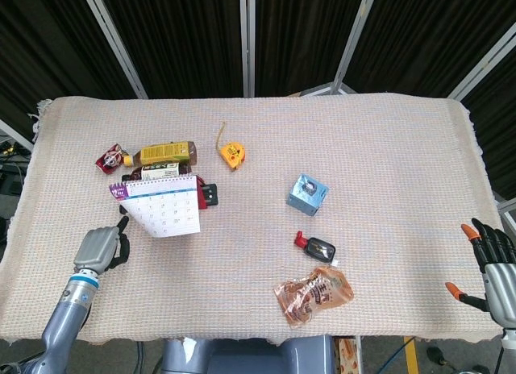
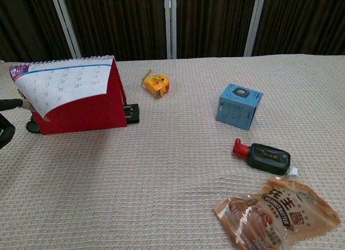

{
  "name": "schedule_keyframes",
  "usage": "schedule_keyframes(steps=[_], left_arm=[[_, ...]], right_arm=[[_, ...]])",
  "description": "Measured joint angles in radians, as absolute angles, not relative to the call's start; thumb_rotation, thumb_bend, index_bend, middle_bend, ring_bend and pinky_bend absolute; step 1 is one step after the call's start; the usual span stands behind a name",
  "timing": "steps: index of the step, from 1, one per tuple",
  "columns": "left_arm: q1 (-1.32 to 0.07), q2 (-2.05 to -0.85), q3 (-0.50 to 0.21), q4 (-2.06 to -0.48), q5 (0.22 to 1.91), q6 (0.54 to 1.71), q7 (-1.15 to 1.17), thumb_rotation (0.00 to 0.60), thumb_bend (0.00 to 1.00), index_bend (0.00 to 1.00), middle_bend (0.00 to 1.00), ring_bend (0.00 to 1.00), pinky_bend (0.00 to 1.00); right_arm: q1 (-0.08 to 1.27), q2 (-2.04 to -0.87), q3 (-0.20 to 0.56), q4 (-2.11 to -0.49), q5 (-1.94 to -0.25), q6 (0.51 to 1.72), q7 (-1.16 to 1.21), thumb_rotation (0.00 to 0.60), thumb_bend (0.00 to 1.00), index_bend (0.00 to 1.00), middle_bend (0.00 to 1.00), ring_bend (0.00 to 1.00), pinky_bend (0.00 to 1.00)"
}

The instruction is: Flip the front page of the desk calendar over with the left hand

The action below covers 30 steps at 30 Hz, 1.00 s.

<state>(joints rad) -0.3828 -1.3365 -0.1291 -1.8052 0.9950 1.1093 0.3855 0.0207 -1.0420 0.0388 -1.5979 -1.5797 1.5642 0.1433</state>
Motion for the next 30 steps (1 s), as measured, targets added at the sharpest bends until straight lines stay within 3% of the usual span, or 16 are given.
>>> schedule_keyframes(steps=[2, 7, 14, 17, 21, 25, 30], left_arm=[[-0.382, -1.338, -0.128, -1.814, 1.028, 1.124, 0.375, 0.6, 0.75, 0.05, 0.66, 0.66, 0.52], [-0.365, -1.354, -0.13, -1.81, 1.167, 1.209, 0.31, 0.6, 0.73, 0.15, 0.37, 0.4, 0.42], [-0.345, -1.4, -0.166, -1.681, 1.377, 1.402, 0.209, 0.6, 0.69, 0.17, 0.27, 0.33, 0.35], [-0.358, -1.399, -0.199, -1.639, 1.381, 1.404, 0.218, 0.6, 0.66, 0.13, 0.16, 0.23, 0.24], [-0.388, -1.372, -0.223, -1.635, 1.319, 1.335, 0.275, 0.6, 0.44, 0.02, 0.01, 0.05, 0.07], [-0.424, -1.326, -0.241, -1.65, 1.2, 1.227, 0.347, 0.6, 0.21, 0.0, 0.0, 0.0, 0.0], [-0.462, -1.282, -0.253, -1.662, 1.073, 1.129, 0.402, 0.6, 0.12, 0.0, 0.0, 0.0, 0.0]], right_arm=[[0.021, -1.042, 0.038, -1.597, -1.578, 1.562, 0.144, 0.6, 0.06, 0.02, 0.0, 0.0, 0.0], [0.021, -1.042, 0.039, -1.597, -1.577, 1.561, 0.146, 0.6, 0.06, 0.02, 0.0, 0.0, 0.0], [0.021, -1.043, 0.038, -1.597, -1.578, 1.561, 0.143, 0.6, 0.06, 0.02, 0.0, 0.0, 0.0], [0.021, -1.046, 0.037, -1.597, -1.579, 1.559, 0.138, 0.6, 0.06, 0.02, 0.0, 0.0, 0.0], [0.023, -1.049, 0.039, -1.595, -1.57, 1.552, 0.133, 0.6, 0.06, 0.02, 0.0, 0.0, 0.0], [0.025, -1.051, 0.042, -1.588, -1.559, 1.544, 0.135, 0.6, 0.06, 0.02, 0.0, 0.0, 0.0], [0.027, -1.055, 0.043, -1.583, -1.554, 1.539, 0.134, 0.6, 0.06, 0.02, 0.0, 0.0, 0.0]])
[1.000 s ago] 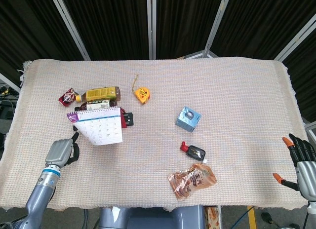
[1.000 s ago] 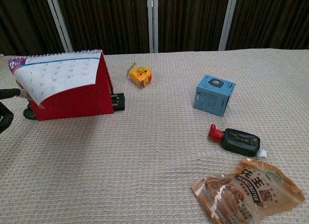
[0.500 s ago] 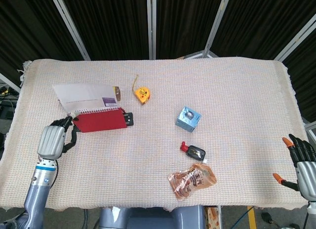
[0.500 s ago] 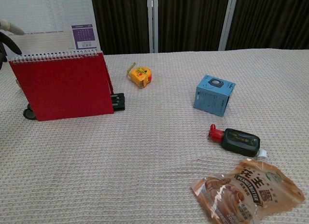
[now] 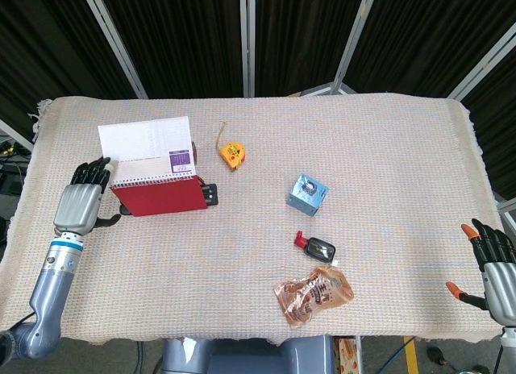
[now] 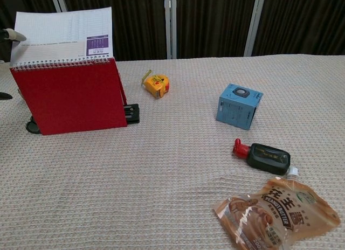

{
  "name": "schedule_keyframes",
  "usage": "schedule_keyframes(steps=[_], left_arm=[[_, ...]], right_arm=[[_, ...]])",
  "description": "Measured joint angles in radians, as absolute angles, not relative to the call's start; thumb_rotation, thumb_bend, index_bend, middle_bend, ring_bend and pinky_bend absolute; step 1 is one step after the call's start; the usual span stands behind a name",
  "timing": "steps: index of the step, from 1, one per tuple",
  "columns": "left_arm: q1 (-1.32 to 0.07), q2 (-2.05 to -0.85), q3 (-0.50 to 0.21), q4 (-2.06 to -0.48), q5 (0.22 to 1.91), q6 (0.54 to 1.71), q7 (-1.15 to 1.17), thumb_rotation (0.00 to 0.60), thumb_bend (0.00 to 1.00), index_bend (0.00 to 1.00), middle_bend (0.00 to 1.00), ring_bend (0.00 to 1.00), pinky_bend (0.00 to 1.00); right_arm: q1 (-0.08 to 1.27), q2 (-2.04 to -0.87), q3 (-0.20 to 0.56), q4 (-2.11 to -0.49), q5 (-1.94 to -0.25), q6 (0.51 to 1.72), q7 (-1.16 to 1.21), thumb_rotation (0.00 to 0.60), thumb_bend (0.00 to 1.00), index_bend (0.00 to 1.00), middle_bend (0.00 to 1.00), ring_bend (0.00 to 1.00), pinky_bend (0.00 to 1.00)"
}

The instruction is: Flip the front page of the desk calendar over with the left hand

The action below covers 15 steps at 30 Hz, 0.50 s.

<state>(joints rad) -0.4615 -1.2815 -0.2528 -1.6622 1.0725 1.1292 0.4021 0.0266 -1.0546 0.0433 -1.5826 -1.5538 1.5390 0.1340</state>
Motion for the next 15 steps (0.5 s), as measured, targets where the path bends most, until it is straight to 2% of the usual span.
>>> schedule_keyframes(steps=[8, 15], left_arm=[[-0.509, -1.236, -0.234, -1.651, 0.893, 0.979, 0.419, 0.6, 0.12, 0.0, 0.0, 0.0, 0.03], [-0.51, -1.228, -0.216, -1.647, 0.906, 0.996, 0.393, 0.6, 0.13, 0.0, 0.0, 0.0, 0.02]], right_arm=[[0.028, -1.06, 0.042, -1.581, -1.554, 1.534, 0.126, 0.6, 0.06, 0.02, 0.0, 0.0, 0.0], [0.027, -1.06, 0.042, -1.586, -1.558, 1.54, 0.124, 0.6, 0.06, 0.02, 0.0, 0.0, 0.0]])
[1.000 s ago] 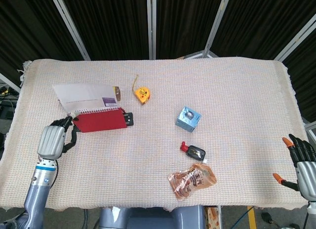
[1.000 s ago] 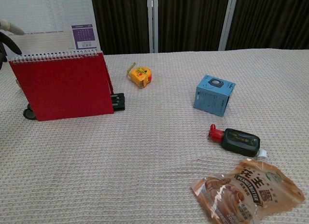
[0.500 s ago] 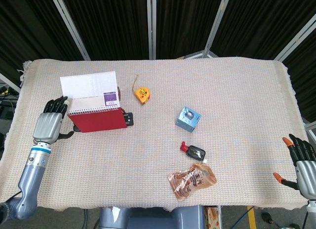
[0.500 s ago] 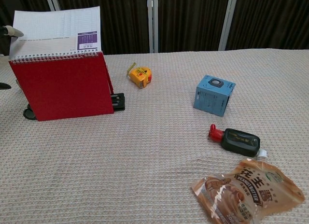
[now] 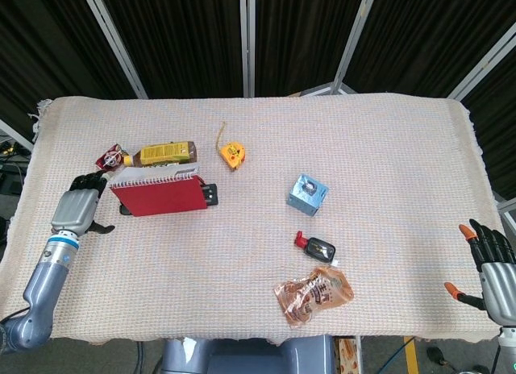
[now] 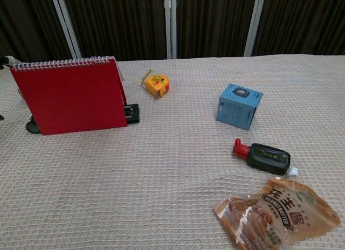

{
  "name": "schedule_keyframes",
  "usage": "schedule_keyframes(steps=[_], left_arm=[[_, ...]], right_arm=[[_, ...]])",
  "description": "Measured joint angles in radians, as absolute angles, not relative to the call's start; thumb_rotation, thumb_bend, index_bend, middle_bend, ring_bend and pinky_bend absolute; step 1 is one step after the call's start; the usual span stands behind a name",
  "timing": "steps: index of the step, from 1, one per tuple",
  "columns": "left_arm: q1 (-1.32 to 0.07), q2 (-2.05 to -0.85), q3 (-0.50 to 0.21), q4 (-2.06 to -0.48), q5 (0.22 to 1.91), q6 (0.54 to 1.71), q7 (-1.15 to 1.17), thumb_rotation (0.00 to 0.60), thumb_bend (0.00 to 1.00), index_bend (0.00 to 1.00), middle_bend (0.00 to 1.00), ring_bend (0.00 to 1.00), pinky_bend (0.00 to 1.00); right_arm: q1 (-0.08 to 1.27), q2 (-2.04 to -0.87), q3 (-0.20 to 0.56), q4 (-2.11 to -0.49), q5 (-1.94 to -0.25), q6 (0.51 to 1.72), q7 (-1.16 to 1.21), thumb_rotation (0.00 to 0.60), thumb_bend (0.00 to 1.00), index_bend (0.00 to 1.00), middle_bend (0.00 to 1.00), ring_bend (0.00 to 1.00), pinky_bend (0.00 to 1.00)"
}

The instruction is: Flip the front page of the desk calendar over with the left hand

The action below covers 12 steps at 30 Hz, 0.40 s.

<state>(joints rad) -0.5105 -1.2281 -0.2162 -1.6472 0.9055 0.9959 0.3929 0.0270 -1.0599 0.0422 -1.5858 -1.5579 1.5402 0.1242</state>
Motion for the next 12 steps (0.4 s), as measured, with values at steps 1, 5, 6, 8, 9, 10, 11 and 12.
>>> schedule_keyframes(steps=[1, 5, 6, 8, 9, 10, 11, 12], left_arm=[[-0.506, -1.228, -0.217, -1.649, 0.917, 1.009, 0.381, 0.6, 0.13, 0.0, 0.0, 0.0, 0.01], [-0.479, -1.229, -0.215, -1.659, 0.993, 1.08, 0.329, 0.6, 0.14, 0.0, 0.0, 0.0, 0.0], [-0.468, -1.23, -0.211, -1.661, 1.021, 1.105, 0.316, 0.6, 0.14, 0.0, 0.0, 0.0, 0.0], [-0.437, -1.236, -0.198, -1.663, 1.097, 1.18, 0.289, 0.6, 0.15, 0.0, 0.0, 0.0, 0.0], [-0.42, -1.238, -0.187, -1.666, 1.132, 1.218, 0.284, 0.6, 0.15, 0.0, 0.0, 0.0, 0.0], [-0.39, -1.243, -0.166, -1.671, 1.177, 1.272, 0.282, 0.6, 0.15, 0.0, 0.0, 0.0, 0.0], [-0.366, -1.246, -0.147, -1.674, 1.208, 1.313, 0.282, 0.6, 0.15, 0.0, 0.0, 0.0, 0.0], [-0.339, -1.251, -0.126, -1.677, 1.238, 1.353, 0.282, 0.6, 0.15, 0.0, 0.0, 0.0, 0.0]], right_arm=[[0.027, -1.06, 0.043, -1.586, -1.559, 1.542, 0.124, 0.6, 0.06, 0.02, 0.0, 0.0, 0.0], [0.028, -1.061, 0.044, -1.582, -1.558, 1.542, 0.124, 0.6, 0.06, 0.02, 0.0, 0.0, 0.0], [0.028, -1.061, 0.045, -1.581, -1.557, 1.543, 0.125, 0.6, 0.06, 0.02, 0.0, 0.0, 0.0], [0.028, -1.063, 0.046, -1.579, -1.555, 1.543, 0.125, 0.6, 0.06, 0.02, 0.0, 0.0, 0.0], [0.028, -1.064, 0.045, -1.578, -1.556, 1.543, 0.122, 0.6, 0.06, 0.02, 0.0, 0.0, 0.0], [0.027, -1.066, 0.044, -1.576, -1.557, 1.543, 0.118, 0.6, 0.06, 0.02, 0.0, 0.0, 0.0], [0.026, -1.067, 0.044, -1.575, -1.558, 1.544, 0.116, 0.6, 0.06, 0.02, 0.0, 0.0, 0.0], [0.026, -1.068, 0.043, -1.575, -1.559, 1.546, 0.114, 0.6, 0.06, 0.02, 0.0, 0.0, 0.0]])
